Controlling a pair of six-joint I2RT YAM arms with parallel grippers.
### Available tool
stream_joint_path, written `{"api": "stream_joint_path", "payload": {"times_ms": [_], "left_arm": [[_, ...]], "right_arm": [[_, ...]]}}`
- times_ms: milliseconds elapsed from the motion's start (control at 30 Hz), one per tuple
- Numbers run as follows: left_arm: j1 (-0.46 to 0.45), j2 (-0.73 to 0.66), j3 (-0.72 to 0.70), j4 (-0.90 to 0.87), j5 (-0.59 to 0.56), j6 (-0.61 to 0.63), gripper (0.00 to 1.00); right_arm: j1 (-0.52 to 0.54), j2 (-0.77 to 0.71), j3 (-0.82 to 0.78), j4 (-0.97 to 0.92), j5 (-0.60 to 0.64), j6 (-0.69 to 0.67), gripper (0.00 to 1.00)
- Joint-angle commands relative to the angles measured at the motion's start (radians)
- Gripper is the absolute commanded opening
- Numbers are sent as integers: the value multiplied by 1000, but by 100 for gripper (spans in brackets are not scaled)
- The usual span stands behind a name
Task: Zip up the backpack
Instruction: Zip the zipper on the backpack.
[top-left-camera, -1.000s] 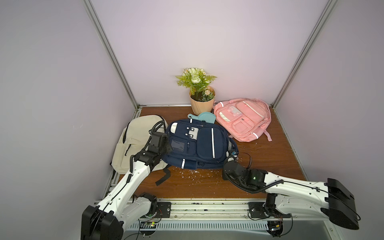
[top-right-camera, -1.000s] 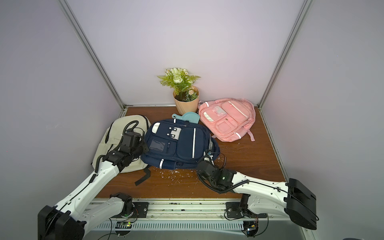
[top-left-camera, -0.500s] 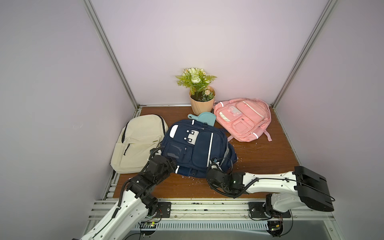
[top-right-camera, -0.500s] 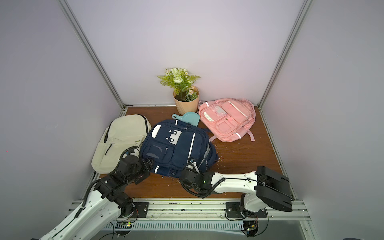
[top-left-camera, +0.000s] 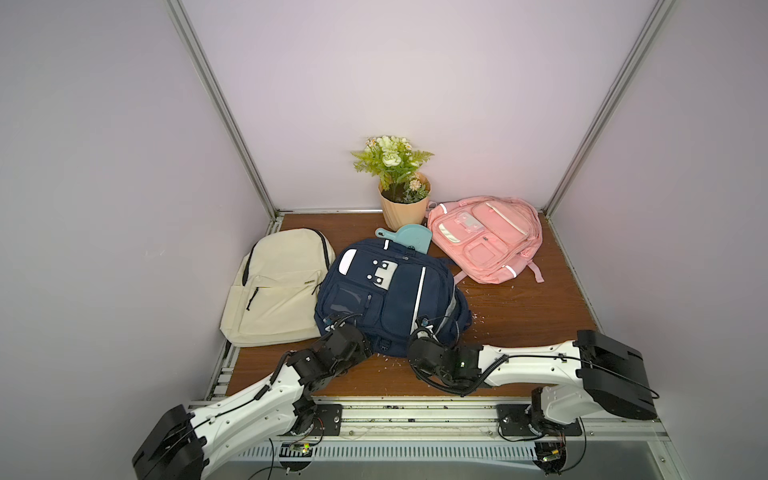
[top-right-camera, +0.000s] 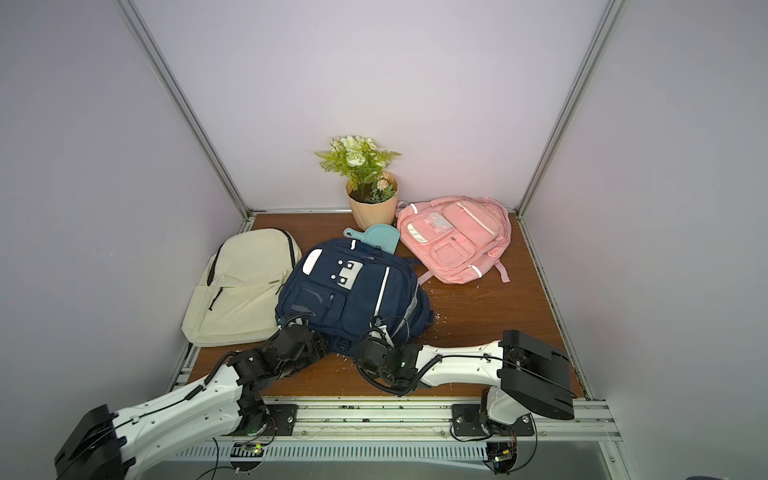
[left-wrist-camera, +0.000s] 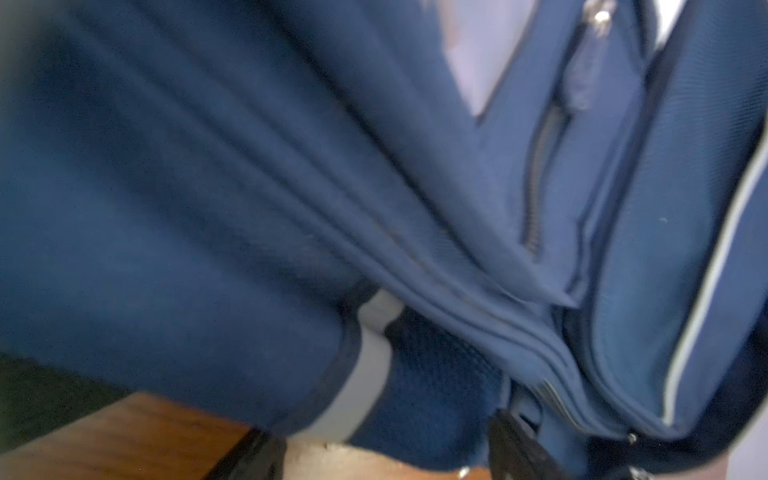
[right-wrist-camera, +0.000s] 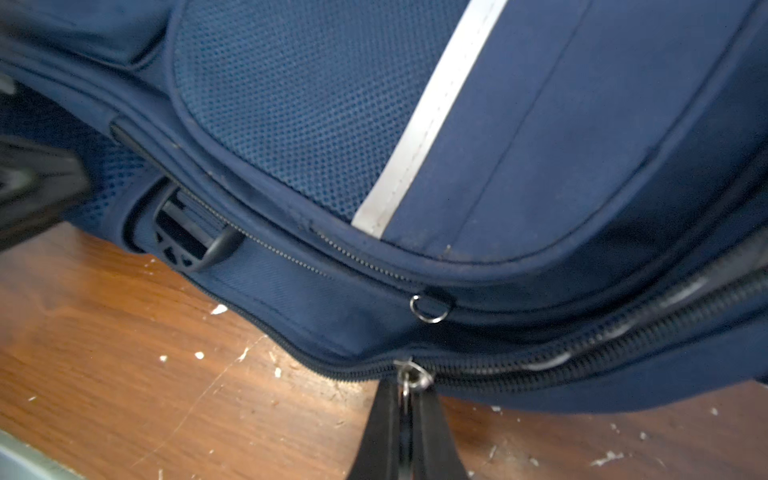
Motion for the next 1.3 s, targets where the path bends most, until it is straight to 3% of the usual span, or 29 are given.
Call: {"api": "stream_joint_path", "payload": {"times_ms": [0, 167, 333, 533, 833, 1033, 1100, 1267], "left_arm": [[-10, 52, 10, 103, -60, -34, 65], [-10, 135, 89, 130, -72, 62, 40], [-10, 180, 237, 38, -115, 171, 11], [-2, 143, 369, -153, -293, 228, 1], [227, 42, 381, -249, -290, 367, 0], [399, 48, 375, -203, -182, 425, 0], [409, 70, 379, -180, -169, 424, 0], [409, 105, 357, -170, -137, 387, 20]], "right_arm": [[14, -61, -11, 50, -16, 9, 0], [26, -101, -52, 42, -4, 39, 0], [41, -140, -89, 33, 12, 68, 0], [51, -188, -107, -5, 41, 93, 0], [-54, -352, -205, -138, 85, 131, 0], [-127, -413, -245, -152, 75, 97, 0], [-121, -383, -212, -153, 69, 72, 0], [-59, -307, -157, -18, 17, 18, 0]]}}
